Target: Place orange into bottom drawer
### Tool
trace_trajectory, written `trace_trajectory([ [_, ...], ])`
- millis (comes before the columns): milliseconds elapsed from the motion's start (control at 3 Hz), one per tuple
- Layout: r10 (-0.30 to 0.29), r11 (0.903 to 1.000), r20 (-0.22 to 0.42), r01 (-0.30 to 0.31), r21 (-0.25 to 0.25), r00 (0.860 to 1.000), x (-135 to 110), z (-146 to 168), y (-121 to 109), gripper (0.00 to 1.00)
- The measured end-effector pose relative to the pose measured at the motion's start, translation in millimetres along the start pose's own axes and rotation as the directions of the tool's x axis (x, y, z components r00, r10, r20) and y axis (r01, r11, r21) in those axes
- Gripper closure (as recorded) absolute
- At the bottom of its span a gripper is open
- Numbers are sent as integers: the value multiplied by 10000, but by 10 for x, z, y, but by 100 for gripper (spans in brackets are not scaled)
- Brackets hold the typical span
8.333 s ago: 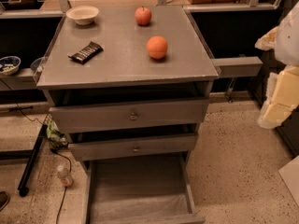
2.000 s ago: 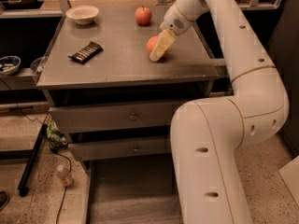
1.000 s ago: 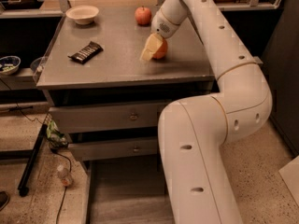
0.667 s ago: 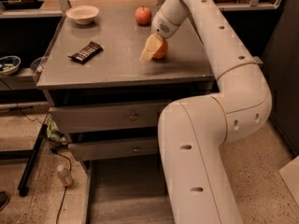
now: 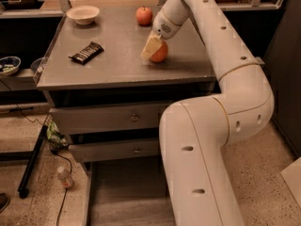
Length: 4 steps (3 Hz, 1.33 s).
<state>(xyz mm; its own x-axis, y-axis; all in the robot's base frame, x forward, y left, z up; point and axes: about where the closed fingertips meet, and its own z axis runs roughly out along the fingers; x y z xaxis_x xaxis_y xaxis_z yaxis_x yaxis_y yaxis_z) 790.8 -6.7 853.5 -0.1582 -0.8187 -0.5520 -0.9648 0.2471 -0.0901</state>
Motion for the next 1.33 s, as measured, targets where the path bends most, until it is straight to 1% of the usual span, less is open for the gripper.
trace_trajectory([
  [333, 0, 10000, 0, 0, 0, 10000, 0, 0, 0, 71],
  [667, 0, 10000, 0, 0, 0, 10000, 0, 0, 0, 99],
  [1000, 3, 10000, 0, -3, 1, 10000, 0, 0, 0, 100],
  [1333, 562, 9982, 28, -562, 192, 9984, 97, -134, -36, 100],
])
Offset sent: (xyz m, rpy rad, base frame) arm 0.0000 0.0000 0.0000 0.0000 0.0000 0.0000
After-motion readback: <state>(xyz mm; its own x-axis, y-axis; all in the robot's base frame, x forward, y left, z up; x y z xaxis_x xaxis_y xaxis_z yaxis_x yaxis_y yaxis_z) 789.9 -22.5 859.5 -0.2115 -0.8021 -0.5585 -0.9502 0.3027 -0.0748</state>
